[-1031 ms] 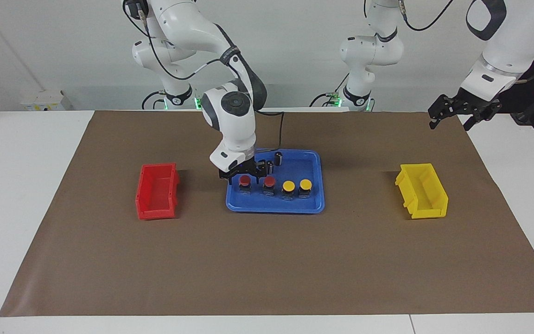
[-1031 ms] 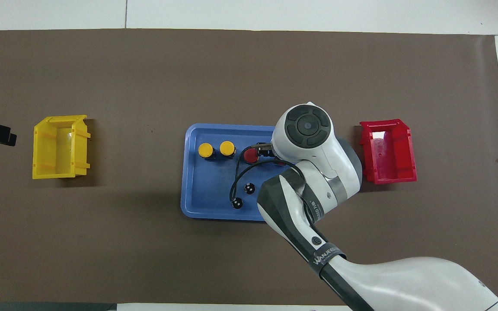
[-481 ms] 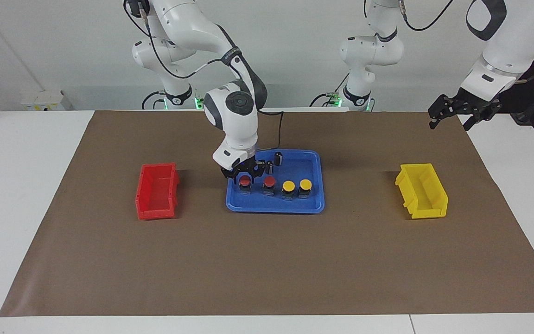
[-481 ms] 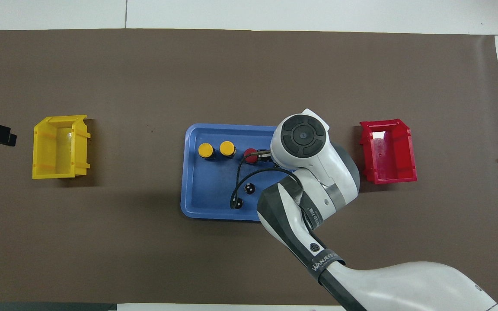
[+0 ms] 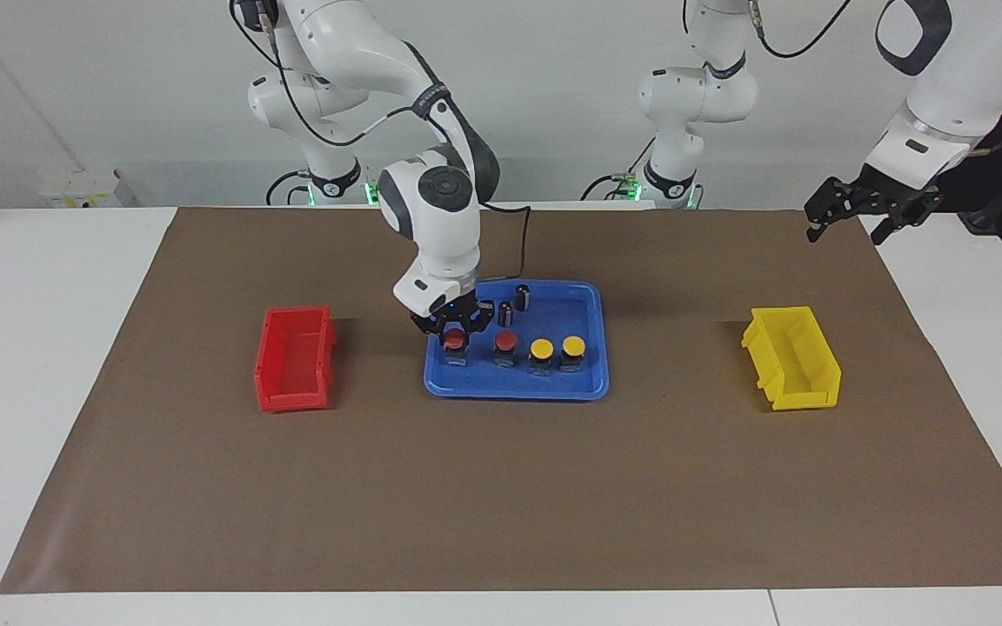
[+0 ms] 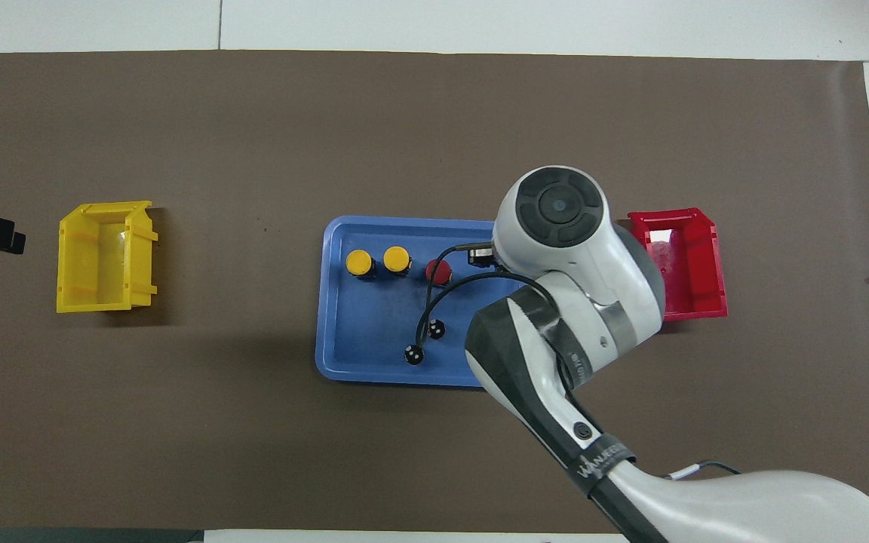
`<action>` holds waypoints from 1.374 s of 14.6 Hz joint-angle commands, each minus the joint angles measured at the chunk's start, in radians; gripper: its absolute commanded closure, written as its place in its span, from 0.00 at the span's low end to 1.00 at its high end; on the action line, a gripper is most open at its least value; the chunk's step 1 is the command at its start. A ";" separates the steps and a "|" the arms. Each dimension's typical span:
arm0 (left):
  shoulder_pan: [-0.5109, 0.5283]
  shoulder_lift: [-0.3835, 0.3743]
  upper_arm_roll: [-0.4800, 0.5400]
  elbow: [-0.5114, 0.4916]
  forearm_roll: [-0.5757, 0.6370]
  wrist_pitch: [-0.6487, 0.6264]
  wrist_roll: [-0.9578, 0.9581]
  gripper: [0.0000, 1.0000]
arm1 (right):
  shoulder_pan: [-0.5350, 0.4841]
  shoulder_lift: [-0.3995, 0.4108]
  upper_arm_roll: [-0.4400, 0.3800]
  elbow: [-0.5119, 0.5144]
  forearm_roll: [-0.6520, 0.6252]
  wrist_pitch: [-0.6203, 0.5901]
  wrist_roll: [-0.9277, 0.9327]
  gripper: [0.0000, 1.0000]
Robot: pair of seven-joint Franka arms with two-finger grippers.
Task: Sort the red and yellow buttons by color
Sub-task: 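Reach the right gripper into the tray and grasp a red button, then carry the red button to the red bin while the left gripper reaches the tray, then grasp a yellow button with the left gripper while the right gripper releases the red button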
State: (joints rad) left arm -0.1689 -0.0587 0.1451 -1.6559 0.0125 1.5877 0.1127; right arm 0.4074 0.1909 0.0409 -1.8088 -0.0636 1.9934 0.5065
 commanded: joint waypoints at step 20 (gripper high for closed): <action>-0.541 0.243 -0.025 -0.327 0.000 0.673 -1.418 0.06 | -0.415 -0.275 0.008 -0.492 0.008 0.290 -0.612 0.75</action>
State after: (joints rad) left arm -0.7010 0.1887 0.1097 -1.9451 0.0110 2.2115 -1.2472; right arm 0.0233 -0.0670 0.0362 -2.2644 -0.0608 2.2421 -0.0740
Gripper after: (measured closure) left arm 0.053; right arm 0.581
